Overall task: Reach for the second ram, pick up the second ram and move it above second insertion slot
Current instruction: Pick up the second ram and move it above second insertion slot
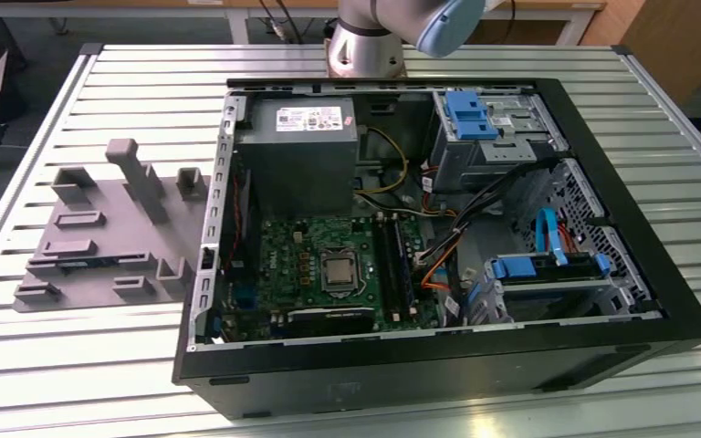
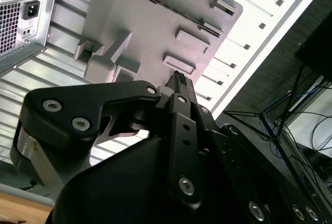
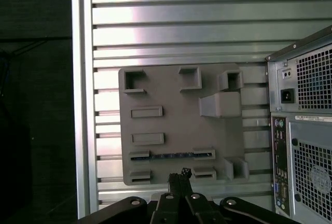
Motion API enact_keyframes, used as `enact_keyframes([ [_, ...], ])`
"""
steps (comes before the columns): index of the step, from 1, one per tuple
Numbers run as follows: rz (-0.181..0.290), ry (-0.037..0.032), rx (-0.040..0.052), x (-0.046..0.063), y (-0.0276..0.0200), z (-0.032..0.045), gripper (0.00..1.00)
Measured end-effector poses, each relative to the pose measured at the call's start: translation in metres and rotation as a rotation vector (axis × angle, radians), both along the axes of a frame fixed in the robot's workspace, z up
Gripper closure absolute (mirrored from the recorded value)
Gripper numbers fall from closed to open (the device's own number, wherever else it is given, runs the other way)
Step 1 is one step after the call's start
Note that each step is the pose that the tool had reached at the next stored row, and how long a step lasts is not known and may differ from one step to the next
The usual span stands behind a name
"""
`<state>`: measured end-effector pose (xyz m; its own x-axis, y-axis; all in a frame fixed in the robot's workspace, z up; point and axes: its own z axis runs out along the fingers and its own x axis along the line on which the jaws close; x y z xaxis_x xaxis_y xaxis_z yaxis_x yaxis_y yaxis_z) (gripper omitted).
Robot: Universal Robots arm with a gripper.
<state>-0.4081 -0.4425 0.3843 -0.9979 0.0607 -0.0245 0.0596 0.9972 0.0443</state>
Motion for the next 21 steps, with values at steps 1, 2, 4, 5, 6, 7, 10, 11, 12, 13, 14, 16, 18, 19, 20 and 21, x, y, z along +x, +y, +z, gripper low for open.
enact_keyframes([
  [1, 0.0, 0.0, 0.0, -0.0001, 0.0, 0.0, 0.89],
  [2, 0.0, 0.0001, 0.0, -0.0002, 0.0, 0.0, 0.89],
  [4, 0.009, 0.0001, 0.0, -0.0002, 0.0, 0.0, 0.89],
  [5, 0.02, 0.0001, 0.0, -0.0003, 0.0, 0.0, 0.89],
  [6, 0.036, 0.0001, 0.0, -0.0003, 0.0001, 0.0, 0.89],
  [7, 0.053, 0.0, 0.0, -0.0003, 0.0, 0.0, 0.89],
  [10, 0.106, -0.0001, -0.0002, -0.0003, 0.0, -0.0002, 0.89],
  [11, 0.125, -0.0001, -0.0008, -0.0003, 0.0, -0.0003, 0.89],
  [12, 0.142, 0.0, -0.0012, -0.0003, 0.0, -0.0004, 0.89],
  [13, 0.158, 0.0, -0.0015, -0.0003, 0.0, -0.0004, 0.89],
  [14, 0.174, 0.0001, -0.0018, -0.0003, 0.0, -0.0004, 0.89],
  [16, 0.206, 0.0002, -0.0019, -0.0003, 0.0, -0.0005, 0.89],
  [18, 0.238, 0.0001, -0.0023, -0.0004, 0.0, -0.0006, 0.89],
  [19, 0.253, 0.0001, -0.0026, -0.0004, 0.0, -0.0006, 0.89],
  [20, 0.267, 0.0001, -0.0029, -0.0005, 0.0, -0.0006, 0.89],
  [21, 0.281, 0.0002, -0.0033, -0.0005, 0.0, -0.0007, 0.89],
])
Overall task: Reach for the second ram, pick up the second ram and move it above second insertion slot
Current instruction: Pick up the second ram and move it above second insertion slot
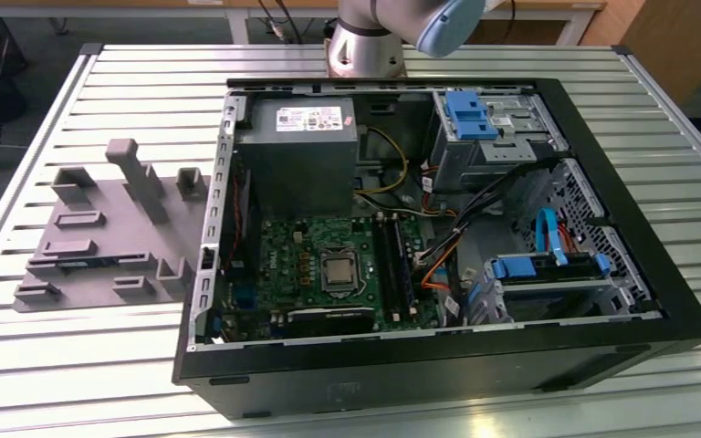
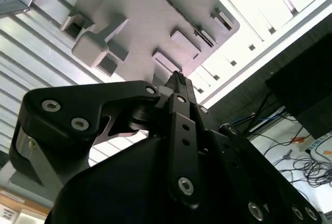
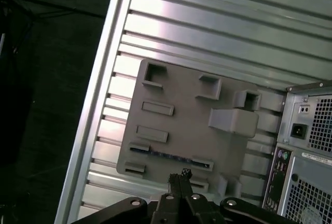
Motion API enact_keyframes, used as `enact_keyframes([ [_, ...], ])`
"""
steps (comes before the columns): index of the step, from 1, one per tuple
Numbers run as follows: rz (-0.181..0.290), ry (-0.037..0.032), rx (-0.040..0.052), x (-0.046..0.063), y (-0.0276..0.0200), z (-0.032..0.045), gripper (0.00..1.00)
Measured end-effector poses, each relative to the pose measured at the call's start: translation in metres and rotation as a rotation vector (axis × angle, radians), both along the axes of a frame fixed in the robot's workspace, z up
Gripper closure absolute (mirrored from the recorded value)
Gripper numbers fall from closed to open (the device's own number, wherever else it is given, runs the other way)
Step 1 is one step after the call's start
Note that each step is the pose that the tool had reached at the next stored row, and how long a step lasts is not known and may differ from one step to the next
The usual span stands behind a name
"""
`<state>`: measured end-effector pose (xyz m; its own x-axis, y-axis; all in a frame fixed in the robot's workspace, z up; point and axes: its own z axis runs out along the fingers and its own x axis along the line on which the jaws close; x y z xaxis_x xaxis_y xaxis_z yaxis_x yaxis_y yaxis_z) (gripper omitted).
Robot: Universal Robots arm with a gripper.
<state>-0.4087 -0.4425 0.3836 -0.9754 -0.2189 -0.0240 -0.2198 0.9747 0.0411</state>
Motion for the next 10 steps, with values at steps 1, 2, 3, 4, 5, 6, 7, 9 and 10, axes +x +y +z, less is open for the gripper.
enact_keyframes([
  [1, 0.014, 0.0001, -0.0002, 0.0, 0.0, 0.0, 0.89],
  [2, 0.028, 0.0001, -0.0003, -0.0001, 0.0, 0.0, 0.89],
  [3, 0.042, 0.0001, -0.0003, -0.0002, 0.0, -0.0001, 0.89],
  [4, 0.057, 0.0001, -0.0003, -0.0002, 0.0, -0.0001, 0.89],
  [5, 0.074, 0.0001, -0.0003, -0.0003, 0.0001, -0.0002, 0.89],
  [6, 0.089, 0.0, -0.0003, -0.0003, 0.0, -0.0003, 0.89],
  [7, 0.105, 0.0, -0.0002, -0.0004, 0.0, -0.0004, 0.89],
  [9, 0.136, 0.0, -0.0003, -0.0005, 0.0001, -0.0006, 0.89],
  [10, 0.152, 0.0001, -0.0003, -0.0005, 0.0, -0.0007, 0.89],
])
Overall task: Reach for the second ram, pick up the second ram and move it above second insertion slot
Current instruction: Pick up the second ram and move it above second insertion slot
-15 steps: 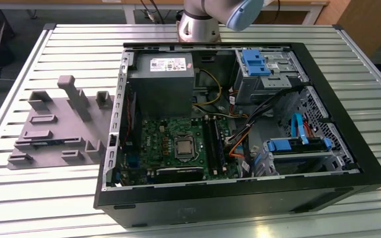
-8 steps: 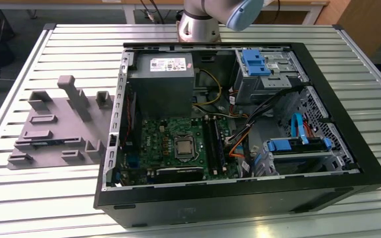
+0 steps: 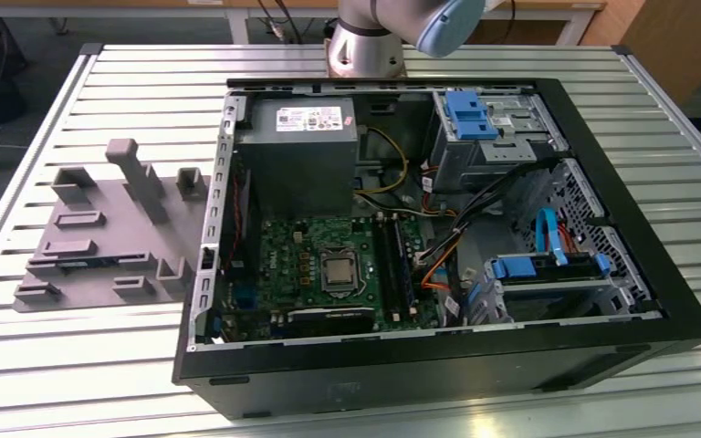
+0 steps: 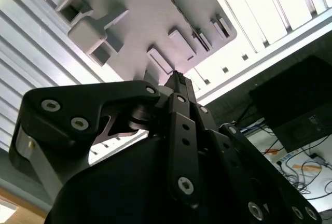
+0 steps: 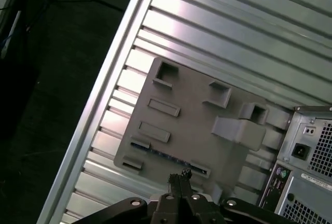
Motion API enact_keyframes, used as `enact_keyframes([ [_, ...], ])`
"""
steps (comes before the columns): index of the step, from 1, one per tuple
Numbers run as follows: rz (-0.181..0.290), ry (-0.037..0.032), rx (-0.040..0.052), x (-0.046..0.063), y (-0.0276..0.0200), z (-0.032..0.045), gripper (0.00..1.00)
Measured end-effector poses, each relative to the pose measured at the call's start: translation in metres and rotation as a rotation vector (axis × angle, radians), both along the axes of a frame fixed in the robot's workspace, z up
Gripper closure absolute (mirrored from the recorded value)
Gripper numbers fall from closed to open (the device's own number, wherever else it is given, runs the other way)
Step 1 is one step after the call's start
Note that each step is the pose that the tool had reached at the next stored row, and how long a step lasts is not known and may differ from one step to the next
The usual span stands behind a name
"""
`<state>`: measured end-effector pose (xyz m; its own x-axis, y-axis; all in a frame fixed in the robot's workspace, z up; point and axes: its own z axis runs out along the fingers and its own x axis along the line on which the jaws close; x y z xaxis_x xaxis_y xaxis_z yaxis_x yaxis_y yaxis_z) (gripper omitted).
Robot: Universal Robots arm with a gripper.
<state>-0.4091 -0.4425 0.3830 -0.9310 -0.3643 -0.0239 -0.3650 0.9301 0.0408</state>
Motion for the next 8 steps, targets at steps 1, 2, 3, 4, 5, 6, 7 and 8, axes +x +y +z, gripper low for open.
enact_keyframes([
  [1, 0.016, -0.0001, 0.0, 0.0, 0.0, -0.0001, 0.89],
  [2, 0.032, 0.0, 0.0, -0.0001, 0.0, -0.0001, 0.89],
  [3, 0.043, -0.0001, 0.0, -0.0001, 0.0, -0.0001, 0.89],
  [4, 0.049, -0.0001, 0.0, -0.0001, 0.0, -0.0002, 0.89],
  [5, 0.05, 0.0, 0.0, -0.0001, 0.0, -0.0002, 0.89],
  [6, 0.05, 0.0, 0.0, -0.0001, 0.0, -0.0002, 0.89],
  [7, 0.05, 0.0, 0.0001, -0.0001, 0.0, -0.0002, 0.89],
  [8, 0.051, 0.0, 0.0, -0.0001, 0.0, -0.0002, 0.89],
])
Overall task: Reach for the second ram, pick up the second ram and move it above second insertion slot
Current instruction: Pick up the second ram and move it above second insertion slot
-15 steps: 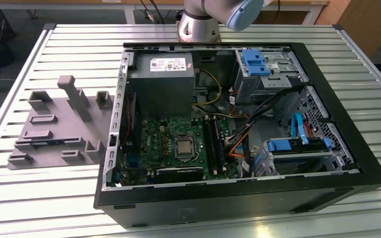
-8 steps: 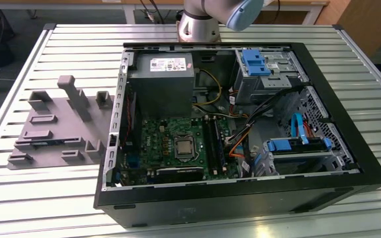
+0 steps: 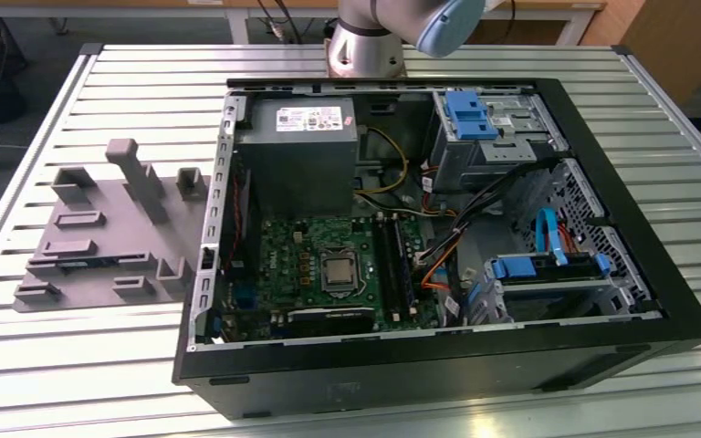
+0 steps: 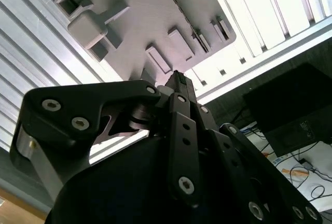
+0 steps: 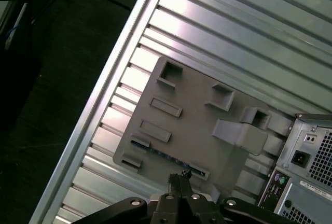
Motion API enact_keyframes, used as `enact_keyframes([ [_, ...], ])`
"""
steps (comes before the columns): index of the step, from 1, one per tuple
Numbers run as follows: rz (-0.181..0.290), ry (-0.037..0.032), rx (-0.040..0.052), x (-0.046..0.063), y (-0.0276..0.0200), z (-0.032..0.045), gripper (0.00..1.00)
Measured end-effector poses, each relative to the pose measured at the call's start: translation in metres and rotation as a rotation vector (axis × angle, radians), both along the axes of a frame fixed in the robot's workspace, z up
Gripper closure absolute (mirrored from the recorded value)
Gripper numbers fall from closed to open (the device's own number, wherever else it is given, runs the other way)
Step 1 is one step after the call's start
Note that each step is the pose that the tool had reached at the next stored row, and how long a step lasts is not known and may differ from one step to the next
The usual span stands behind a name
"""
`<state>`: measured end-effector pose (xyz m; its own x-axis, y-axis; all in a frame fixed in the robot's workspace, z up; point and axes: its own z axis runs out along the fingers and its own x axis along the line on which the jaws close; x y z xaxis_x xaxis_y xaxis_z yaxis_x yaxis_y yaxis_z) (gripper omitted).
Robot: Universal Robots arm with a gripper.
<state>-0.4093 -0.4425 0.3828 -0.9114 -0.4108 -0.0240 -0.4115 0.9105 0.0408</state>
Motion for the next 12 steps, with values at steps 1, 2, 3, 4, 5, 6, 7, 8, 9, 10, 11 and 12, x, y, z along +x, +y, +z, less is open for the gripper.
enact_keyframes([
  [1, 0.0, 0.0, 0.0, 0.0, 0.0, 0.0, 0.89],
  [2, 0.0, 0.0, 0.0, 0.0, 0.0, 0.0, 0.89],
  [3, 0.0, 0.0, 0.0, 0.0, 0.0, 0.0, 0.89],
  [4, 0.001, 0.0, 0.0, 0.0, 0.0, 0.0, 0.89],
  [5, 0.003, 0.0, 0.0, 0.0, 0.0, 0.0, 0.89],
  [6, 0.008, 0.0, 0.0, 0.0, 0.0, 0.0, 0.89],
  [7, 0.018, -0.0001, 0.0001, 0.0, 0.0, -0.0001, 0.89],
  [8, 0.034, -0.0001, 0.0001, 0.0, 0.0, -0.0001, 0.89],
  [9, 0.05, -0.0001, 0.0001, 0.0, 0.0, -0.0001, 0.89],
  [10, 0.067, 0.0, 0.0, -0.0001, 0.0, -0.0001, 0.89],
  [11, 0.084, -0.0001, 0.0, -0.0001, 0.0, -0.0001, 0.89],
  [12, 0.1, 0.0, 0.0, -0.0001, 0.0, -0.0001, 0.89],
])
